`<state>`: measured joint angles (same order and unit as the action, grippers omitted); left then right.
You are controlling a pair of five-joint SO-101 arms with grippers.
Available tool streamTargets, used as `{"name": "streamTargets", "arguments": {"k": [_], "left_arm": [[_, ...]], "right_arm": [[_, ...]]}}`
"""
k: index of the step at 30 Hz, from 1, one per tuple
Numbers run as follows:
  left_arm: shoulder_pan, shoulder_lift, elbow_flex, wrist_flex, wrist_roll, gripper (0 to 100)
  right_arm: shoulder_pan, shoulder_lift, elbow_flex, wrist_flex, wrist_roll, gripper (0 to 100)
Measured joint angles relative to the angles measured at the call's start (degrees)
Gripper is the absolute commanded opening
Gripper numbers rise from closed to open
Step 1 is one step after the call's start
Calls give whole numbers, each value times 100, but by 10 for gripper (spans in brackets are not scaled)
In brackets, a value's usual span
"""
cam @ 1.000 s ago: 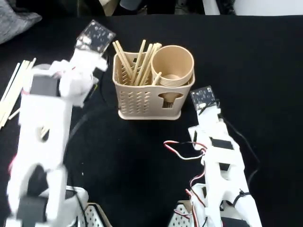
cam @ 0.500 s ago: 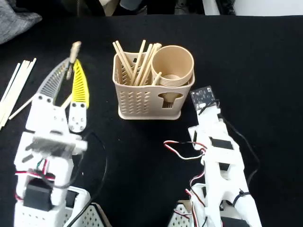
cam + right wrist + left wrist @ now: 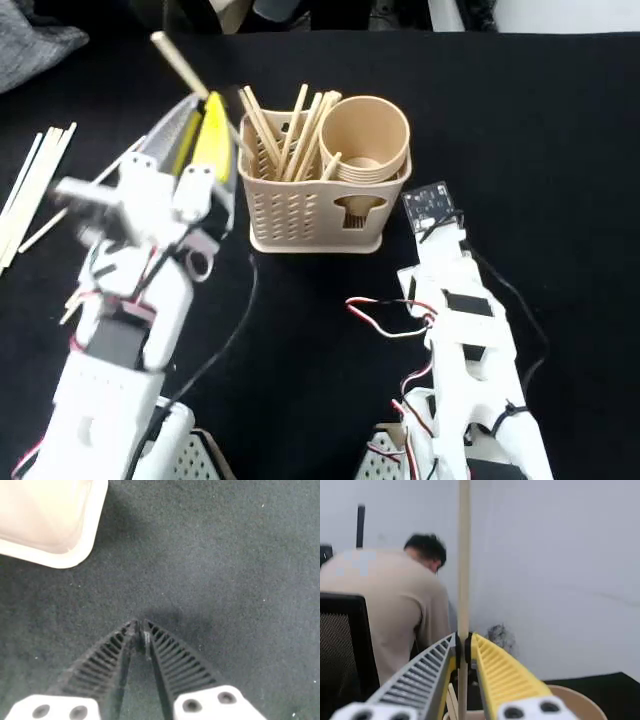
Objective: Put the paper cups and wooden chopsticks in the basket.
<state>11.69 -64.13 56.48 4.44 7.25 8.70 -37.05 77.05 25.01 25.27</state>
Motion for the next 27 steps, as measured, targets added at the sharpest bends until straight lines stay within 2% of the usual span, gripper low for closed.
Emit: {"name": "streamTargets", "arguments": {"k": [4,8,11,17,23,27], "left_arm": [[0,941,-26,-44,246,42],[0,1433,-26,-44,264,180],[0,1468,-79,193,290,202],[-26,1547,-1407,2356,193,205],[-396,1556,-3059,4730,-633,203],[-809,1662,-3367,5670,-1222,205]], "right_arm": [[0,0,0,0,0,12],[0,0,0,0,0,12],[0,0,0,0,0,12],[0,0,0,0,0,12],[0,0,0,0,0,12],[0,0,0,0,0,12]]}}
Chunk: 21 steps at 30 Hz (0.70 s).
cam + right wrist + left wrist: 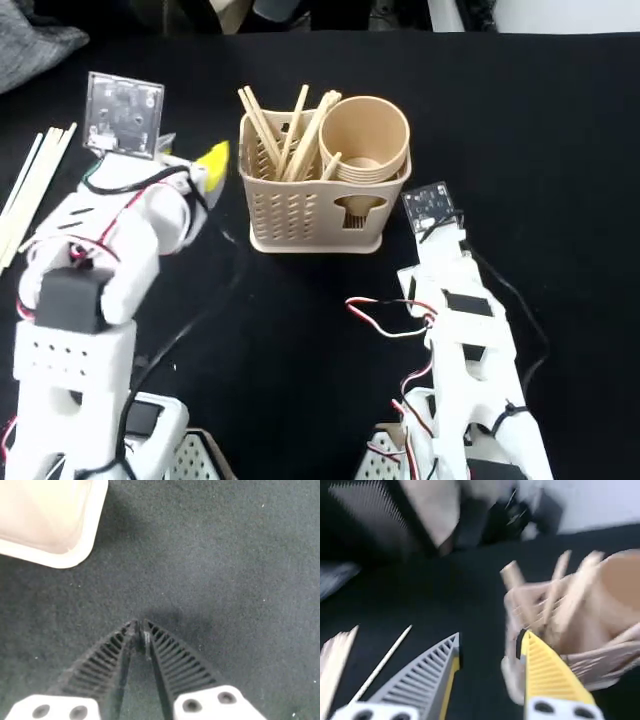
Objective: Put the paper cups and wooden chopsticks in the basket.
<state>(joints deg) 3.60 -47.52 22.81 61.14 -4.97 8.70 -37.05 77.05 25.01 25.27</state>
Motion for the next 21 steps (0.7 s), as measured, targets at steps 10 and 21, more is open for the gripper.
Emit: {"name": "streamTargets", "arguments": {"k": [10,21], "left_arm": [[-1486,2479,-237,281,-1618,202],[-1890,6664,-2391,756,-2752,202]], "right_arm": [[0,0,0,0,0,12],[0,0,0,0,0,12]]}}
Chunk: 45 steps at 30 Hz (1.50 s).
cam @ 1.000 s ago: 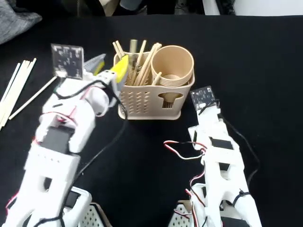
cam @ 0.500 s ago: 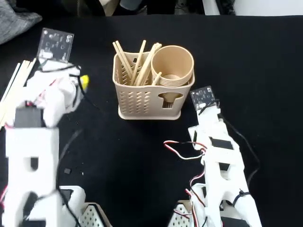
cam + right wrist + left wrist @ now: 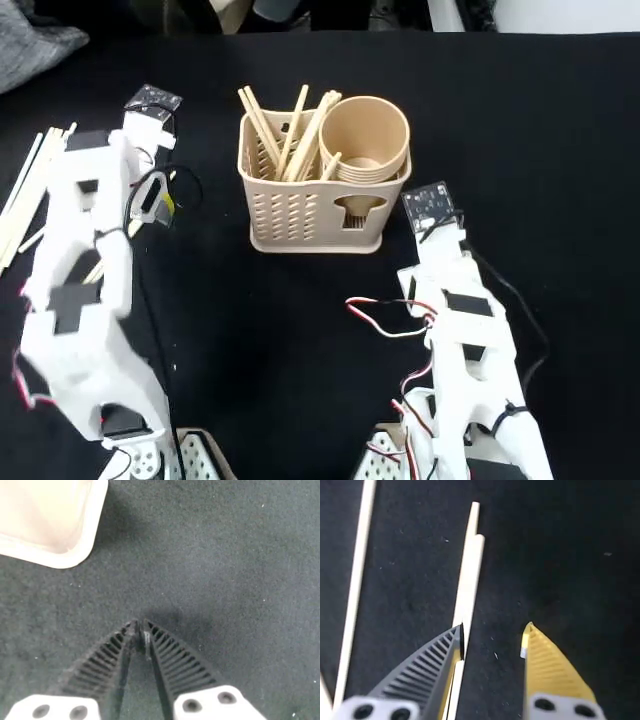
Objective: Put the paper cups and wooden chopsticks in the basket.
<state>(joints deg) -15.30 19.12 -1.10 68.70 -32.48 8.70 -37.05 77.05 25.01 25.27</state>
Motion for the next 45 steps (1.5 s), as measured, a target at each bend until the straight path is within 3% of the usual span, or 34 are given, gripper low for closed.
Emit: {"name": "streamTargets", "arguments": {"k": [4,11,16,24,29,35,40,45], "left_arm": [[-176,1240,-1275,492,-62,199],[-211,2910,-3358,2031,-738,55],[-176,3613,-4554,2963,-941,30],[-176,3710,-4976,3138,-721,30],[-141,3095,-4422,3147,-457,30],[141,1380,-2998,3007,-448,34],[202,-220,-1169,1890,-413,202],[193,-633,633,114,-422,205]], "right_arm": [[0,0,0,0,0,12],[0,0,0,0,0,12],[0,0,0,0,0,12],[0,0,0,0,0,12],[0,0,0,0,0,12],[0,0,0,0,0,12],[0,0,0,0,0,12],[0,0,0,0,0,12]]}}
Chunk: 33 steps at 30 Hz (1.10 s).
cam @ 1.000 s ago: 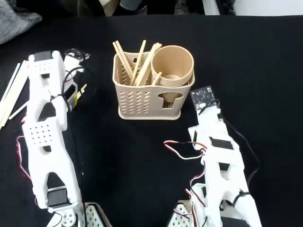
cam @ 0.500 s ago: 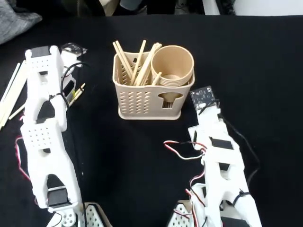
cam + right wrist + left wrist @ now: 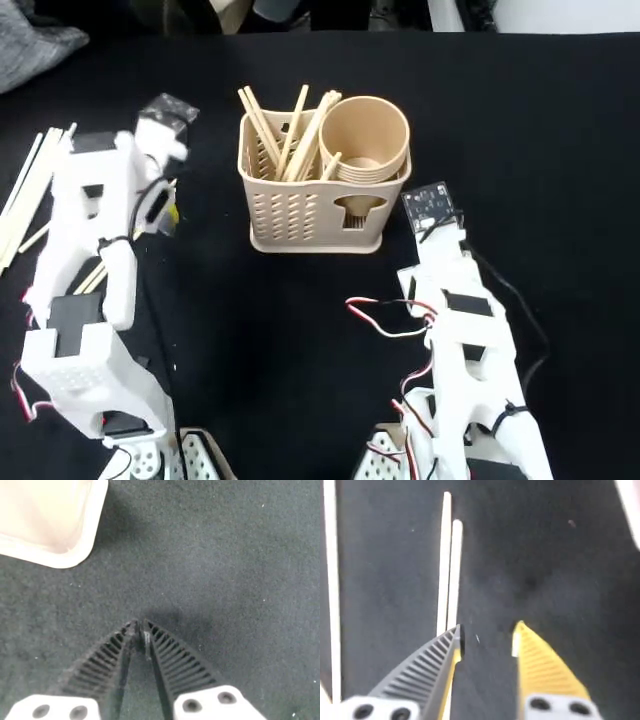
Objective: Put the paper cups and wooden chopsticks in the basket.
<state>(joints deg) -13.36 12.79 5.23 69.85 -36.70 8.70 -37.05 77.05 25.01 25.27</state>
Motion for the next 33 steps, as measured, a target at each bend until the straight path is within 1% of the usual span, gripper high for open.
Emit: {"name": "streamTargets", "arguments": {"k": [2,3,5,8,10,14,18,22,26,30,33], "left_arm": [[-62,97,97,-440,18,205],[-123,202,70,-527,44,205],[-185,589,-79,-580,158,202],[-176,1266,-642,-510,343,201],[-176,1741,-1152,-237,387,196],[-193,2637,-2462,448,404,105],[-114,3349,-3622,1389,413,42],[-149,3701,-4510,2215,413,29],[-70,3719,-4949,2866,308,29],[70,3622,-4993,3007,246,29],[211,3086,-4677,3024,246,29]], "right_arm": [[0,0,0,0,0,12],[0,0,0,0,0,12],[0,0,0,0,0,12],[0,0,0,0,0,12],[0,0,0,0,0,12],[0,0,0,0,0,12],[0,0,0,0,0,12],[0,0,0,0,0,12],[0,0,0,0,0,12],[0,0,0,0,0,12],[0,0,0,0,0,12]]}}
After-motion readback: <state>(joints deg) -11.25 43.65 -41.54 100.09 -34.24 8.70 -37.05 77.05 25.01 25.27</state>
